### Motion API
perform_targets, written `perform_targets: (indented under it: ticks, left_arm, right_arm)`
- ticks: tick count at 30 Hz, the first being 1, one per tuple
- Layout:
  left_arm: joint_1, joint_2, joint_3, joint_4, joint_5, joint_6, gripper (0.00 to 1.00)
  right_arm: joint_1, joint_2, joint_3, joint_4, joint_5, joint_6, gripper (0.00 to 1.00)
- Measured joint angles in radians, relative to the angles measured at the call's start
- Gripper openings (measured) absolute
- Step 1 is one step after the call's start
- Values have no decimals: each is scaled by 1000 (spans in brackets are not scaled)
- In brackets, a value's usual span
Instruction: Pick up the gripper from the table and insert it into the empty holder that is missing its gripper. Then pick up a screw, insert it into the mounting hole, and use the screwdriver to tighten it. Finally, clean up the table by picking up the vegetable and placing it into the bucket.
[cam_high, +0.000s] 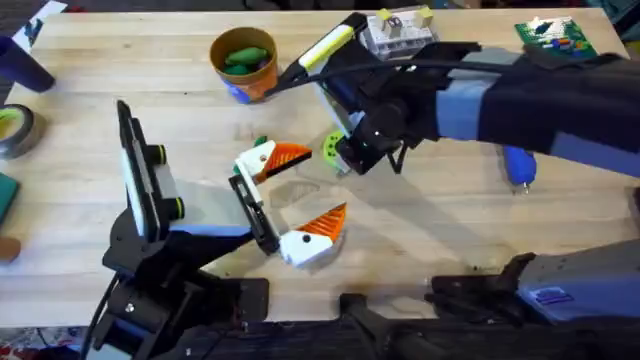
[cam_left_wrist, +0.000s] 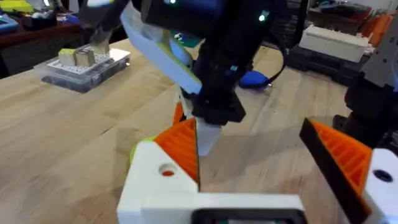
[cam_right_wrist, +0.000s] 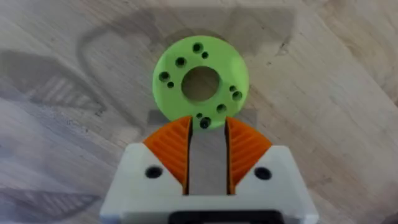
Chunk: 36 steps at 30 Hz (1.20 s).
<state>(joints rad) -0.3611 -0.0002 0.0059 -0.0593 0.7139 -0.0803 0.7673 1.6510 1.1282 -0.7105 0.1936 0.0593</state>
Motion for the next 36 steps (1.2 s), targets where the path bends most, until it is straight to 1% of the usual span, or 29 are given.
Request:
perform_targets:
  ticks: [6,16,27,36]
  left_arm:
    - [0,0,0,0,0,0,995]
    - [0,0,0,0,0,0,995]
    - [0,0,0,0,0,0,995]
    - [0,0,0,0,0,0,995]
  right_arm:
    - [0,26,0,10,0,0,307]
    - [0,30,0,11,-27,0,307]
    - [0,31,0,12,-30,0,307]
    - [0,55,3,11,-31,0,307]
